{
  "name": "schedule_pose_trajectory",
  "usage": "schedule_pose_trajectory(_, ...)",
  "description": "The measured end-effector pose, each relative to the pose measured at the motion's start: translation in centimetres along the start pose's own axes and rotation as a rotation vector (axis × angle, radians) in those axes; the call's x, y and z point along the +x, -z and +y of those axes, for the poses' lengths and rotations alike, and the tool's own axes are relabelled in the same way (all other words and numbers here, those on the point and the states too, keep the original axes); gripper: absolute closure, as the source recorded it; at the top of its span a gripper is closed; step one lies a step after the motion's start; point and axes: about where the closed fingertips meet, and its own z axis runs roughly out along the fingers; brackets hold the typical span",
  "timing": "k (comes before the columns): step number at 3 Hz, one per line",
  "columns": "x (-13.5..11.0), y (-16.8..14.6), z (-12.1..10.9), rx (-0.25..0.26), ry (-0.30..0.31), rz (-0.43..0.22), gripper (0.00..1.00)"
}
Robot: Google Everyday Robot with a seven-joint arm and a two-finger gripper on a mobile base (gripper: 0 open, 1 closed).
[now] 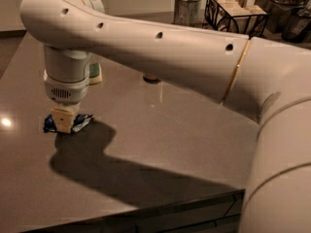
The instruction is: Pick rxbar blueberry
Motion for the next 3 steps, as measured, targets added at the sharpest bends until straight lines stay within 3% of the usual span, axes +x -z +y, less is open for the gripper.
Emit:
schedule_pose_trajectory(1, 0.3, 0.9, -0.1, -0.004, -0.016, -0.02, 0.83)
schedule_pose_trajectory(2, 2.7, 4.3, -1.3, -0.007, -0.036, -0.066, 1.0)
schedule_pose_trajectory(3, 3.7, 7.6, -1.9, -0.01, -0.005, -0.107, 1.0)
